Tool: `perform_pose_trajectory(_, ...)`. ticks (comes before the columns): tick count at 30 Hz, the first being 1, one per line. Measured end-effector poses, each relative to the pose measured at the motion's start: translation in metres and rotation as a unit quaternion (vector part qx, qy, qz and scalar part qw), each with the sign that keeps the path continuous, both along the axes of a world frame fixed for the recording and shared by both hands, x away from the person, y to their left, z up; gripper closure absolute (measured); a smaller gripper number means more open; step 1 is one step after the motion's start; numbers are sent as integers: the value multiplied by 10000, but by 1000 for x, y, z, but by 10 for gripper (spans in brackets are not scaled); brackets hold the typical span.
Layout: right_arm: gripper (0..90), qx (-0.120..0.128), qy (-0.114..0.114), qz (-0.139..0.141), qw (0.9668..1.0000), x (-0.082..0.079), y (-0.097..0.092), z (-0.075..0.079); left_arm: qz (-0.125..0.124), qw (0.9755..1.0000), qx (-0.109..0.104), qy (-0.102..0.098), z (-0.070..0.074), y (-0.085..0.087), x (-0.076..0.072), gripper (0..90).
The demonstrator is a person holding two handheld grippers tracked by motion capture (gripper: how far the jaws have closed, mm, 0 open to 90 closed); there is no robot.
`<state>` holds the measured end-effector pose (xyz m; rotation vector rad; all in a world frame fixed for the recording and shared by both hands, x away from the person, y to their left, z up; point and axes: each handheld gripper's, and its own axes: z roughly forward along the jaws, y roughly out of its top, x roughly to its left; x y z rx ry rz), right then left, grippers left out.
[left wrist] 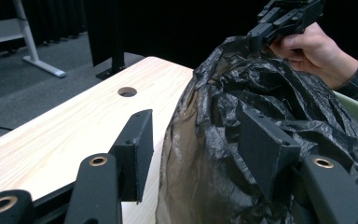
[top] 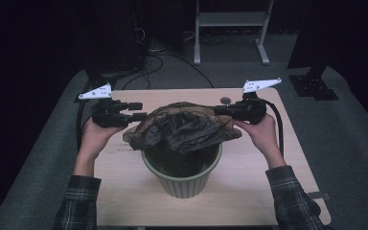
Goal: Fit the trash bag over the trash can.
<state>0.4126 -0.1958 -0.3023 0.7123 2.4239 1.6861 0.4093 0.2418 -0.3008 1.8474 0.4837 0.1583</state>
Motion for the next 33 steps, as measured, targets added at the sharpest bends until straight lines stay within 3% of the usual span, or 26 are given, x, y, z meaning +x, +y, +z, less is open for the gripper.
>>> perform_pose_trajectory(5,898,23,-30,17,10000,-2,-1,1,-204,9997,101,89,-4,-10,3,508)
perform_pose_trajectory(10,898,39,-78,39,10000,-5,-3,4,-431,9990,99,100,-4,-13,1,894)
perform_pose_trajectory(18,898,45,-186,122,9997,-18,-7,8,-385,9992,39,-23,5,-7,-17,898)
perform_pose_trajectory(32,899,5,-320,386,9987,-58,-8,9,-314,9992,60,-248,15,-2,-70,898)
perform_pose_trajectory(33,899,3,-333,420,9986,-64,-9,8,-315,9989,37,-332,15,-2,-78,898)
